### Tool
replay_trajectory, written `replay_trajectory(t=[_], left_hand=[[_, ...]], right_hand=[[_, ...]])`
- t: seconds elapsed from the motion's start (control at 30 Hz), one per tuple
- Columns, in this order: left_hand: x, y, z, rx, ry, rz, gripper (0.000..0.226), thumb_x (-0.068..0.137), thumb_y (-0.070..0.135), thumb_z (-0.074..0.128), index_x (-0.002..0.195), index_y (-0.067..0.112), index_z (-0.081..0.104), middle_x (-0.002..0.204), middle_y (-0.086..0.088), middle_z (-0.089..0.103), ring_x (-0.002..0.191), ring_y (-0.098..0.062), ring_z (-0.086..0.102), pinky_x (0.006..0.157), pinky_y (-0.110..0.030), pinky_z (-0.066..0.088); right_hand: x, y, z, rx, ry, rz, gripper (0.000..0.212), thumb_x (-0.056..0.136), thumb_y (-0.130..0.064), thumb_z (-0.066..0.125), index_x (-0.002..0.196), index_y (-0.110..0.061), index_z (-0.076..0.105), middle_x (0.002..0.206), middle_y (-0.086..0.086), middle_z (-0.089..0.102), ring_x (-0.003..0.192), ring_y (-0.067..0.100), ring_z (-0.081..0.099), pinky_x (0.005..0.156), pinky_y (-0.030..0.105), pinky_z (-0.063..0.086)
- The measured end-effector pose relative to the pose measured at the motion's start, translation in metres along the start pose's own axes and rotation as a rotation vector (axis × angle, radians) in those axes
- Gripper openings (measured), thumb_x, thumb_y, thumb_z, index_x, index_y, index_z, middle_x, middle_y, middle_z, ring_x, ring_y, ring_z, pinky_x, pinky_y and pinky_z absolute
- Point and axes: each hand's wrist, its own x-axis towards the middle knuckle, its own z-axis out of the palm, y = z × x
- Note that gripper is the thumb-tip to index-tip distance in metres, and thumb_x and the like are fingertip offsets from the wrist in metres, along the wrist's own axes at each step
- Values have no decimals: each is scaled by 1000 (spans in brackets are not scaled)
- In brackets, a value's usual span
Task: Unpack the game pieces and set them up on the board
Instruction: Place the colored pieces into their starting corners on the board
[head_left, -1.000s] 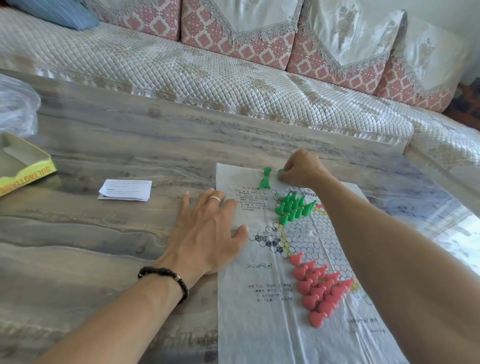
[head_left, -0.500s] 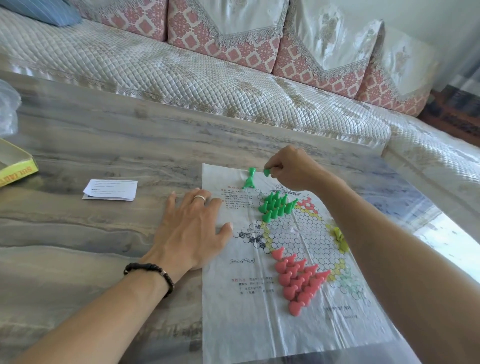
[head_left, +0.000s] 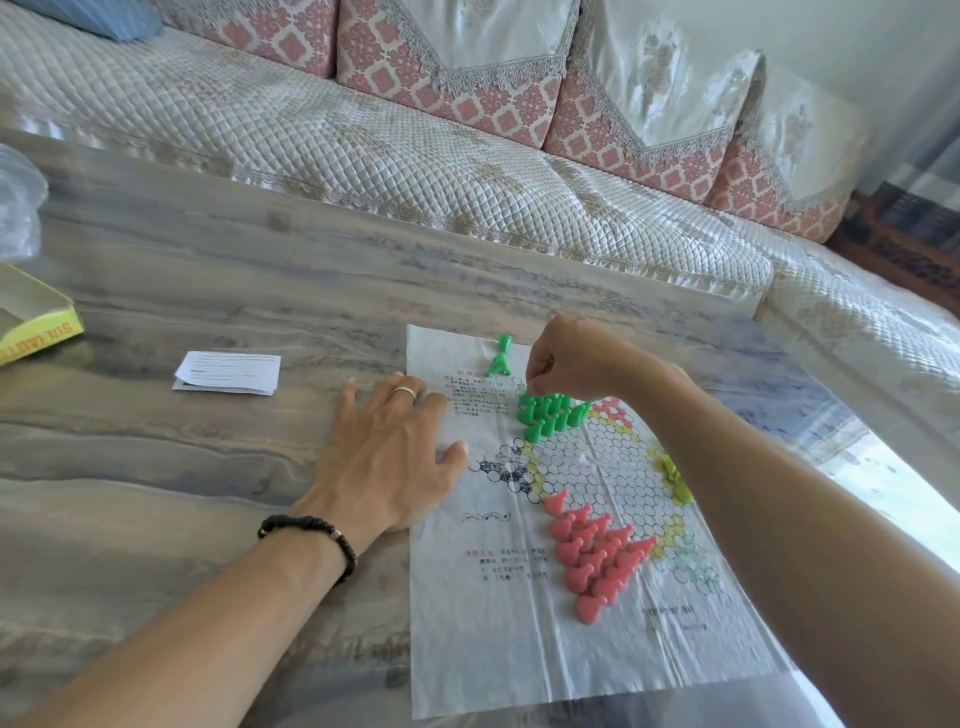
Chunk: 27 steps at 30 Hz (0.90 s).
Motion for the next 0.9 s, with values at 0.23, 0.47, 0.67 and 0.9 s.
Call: replay_trajectory(t=[0.23, 0.47, 0.67, 0.9], left_hand=[[0, 0, 1, 1, 2, 0, 56, 87, 59, 33, 132, 27, 45, 145, -1, 40, 140, -19, 25, 113, -51, 15], [0, -1, 2, -8, -10, 5, 55, 88, 58, 31, 130, 27, 44, 146, -1, 39, 141, -19, 22, 113, -50, 14], [0, -1, 1, 6, 1, 8, 55, 87, 59, 30, 128, 26, 45, 144, -2, 41, 140, -20, 24, 112, -51, 15], [0, -1, 2, 6, -1, 7, 58, 86, 59, 29, 130, 26, 44, 144, -2, 40, 140, -20, 23, 113, -52, 13]], right_hand=[[1, -2, 3, -24, -10, -14, 6, 81, -13, 73, 85, -8, 75, 69, -5, 70, 52, 1, 59, 44, 8, 40], [3, 0, -6, 26, 129, -68, 17, 89, -5, 59, 95, -10, 74, 79, -14, 66, 75, 15, 69, 70, 29, 59], [18, -5, 5, 87, 199, -73, 25, 85, -1, 60, 96, -19, 74, 92, -9, 67, 73, -3, 61, 64, 12, 50], [34, -11, 21, -50, 172, -119, 33, 78, 2, 68, 100, -22, 73, 111, -4, 68, 95, 9, 61, 87, 27, 52]])
